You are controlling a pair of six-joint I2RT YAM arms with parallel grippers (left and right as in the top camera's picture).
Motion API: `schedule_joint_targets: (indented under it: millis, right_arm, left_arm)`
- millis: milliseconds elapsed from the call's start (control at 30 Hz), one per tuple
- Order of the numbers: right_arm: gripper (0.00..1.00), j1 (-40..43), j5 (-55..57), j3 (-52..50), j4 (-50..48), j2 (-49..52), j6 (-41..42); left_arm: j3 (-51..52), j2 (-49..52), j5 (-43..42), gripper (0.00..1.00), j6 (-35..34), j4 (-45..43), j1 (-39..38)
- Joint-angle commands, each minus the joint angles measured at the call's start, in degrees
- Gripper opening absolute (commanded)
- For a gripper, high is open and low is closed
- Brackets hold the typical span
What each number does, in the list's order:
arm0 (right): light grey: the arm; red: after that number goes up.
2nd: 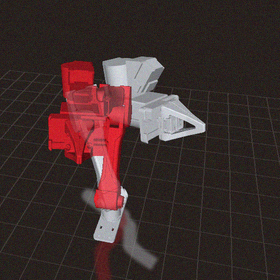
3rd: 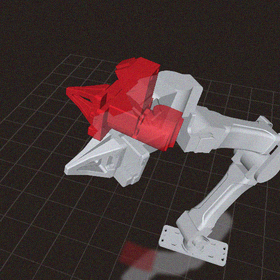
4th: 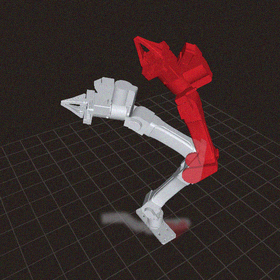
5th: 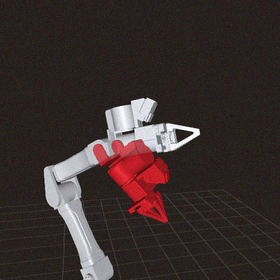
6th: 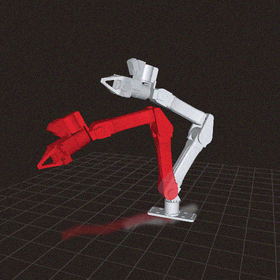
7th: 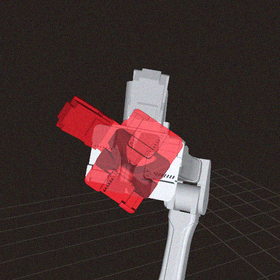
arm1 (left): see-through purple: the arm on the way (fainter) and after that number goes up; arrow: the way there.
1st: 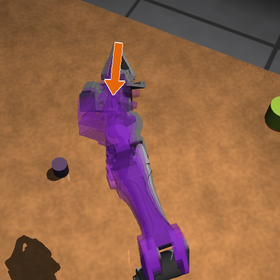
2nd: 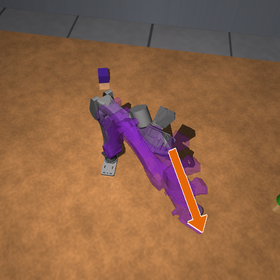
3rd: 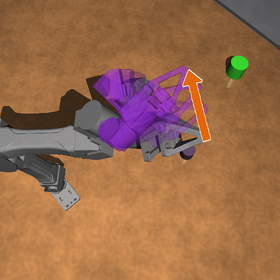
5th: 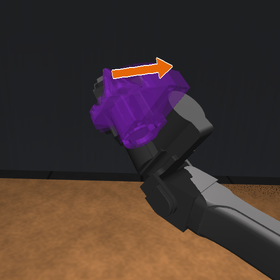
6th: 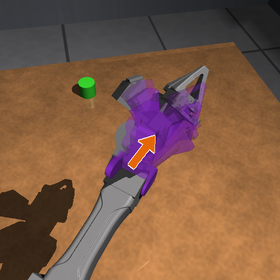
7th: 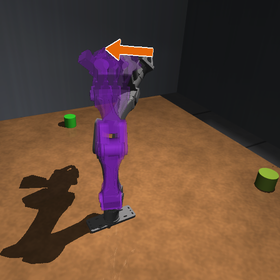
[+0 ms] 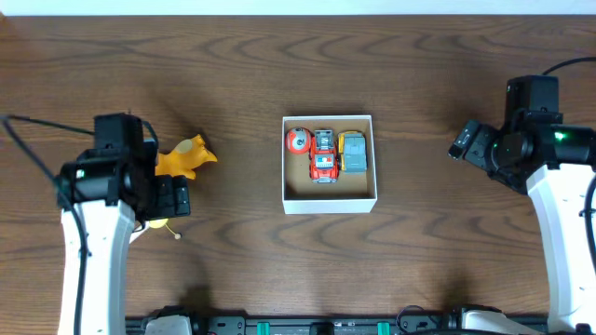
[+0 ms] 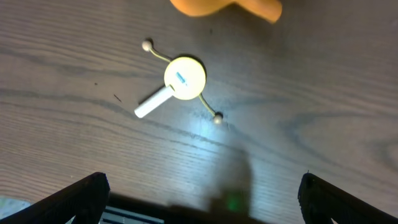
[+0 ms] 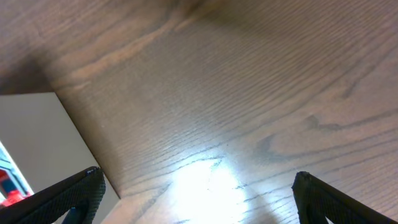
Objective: Pack container
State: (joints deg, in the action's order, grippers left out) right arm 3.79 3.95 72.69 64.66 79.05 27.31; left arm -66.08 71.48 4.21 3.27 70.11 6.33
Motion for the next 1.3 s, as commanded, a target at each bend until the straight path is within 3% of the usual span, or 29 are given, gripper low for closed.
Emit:
schedule_joint_targets:
  millis: [0,267,400,533,700,900,1100,1267]
  right_arm:
    - [0.99,0.5,-0.5,-1.3,-0.6,0.0,-2.8]
    - [0.99,0.5,-0.5,-1.7,-2.3,0.0,-3.2]
    - [0.99,0.5,-0.5,-1.8,-2.3,0.0,-3.5]
    - [0.99,0.5,-0.5,-2.0,-2.5,0.0,-3.7]
    - [0.99,0.5,-0.5,-2.1,-2.5,0.0,-3.8]
    - [0.99,0.5,-0.5,-2.2,-2.5,0.0,-4.3]
    - [0.99,0.5,-0.3,-2.3,-2.5,0.0,-4.6]
    - [0.99,0.5,0.6,-2.3,-2.4,0.0,-5.4]
  left_arm:
    - [-1.0,-0.2,1.0,0.98,-1.0,0.1,1.4]
    - [4.4,-4.2,1.0,1.0,-4.5,-1.2,9.3]
    - [9.4,-9.3,0.6,1.0,-9.9,-3.6,12.9]
    - [13.3,-14.4,-2.2,0.98,-7.8,-8.5,15.5]
    - [16.2,-13.2,-2.2,0.99,1.1,-16.0,16.5]
    - [16.2,-3.1,-2.3,0.98,16.2,-20.4,16.5]
    - [16.2,7.9,-2.6,0.98,20.2,-19.2,16.4]
    - [16.2,11.3,-5.1,0.96,26.2,-20.8,16.5]
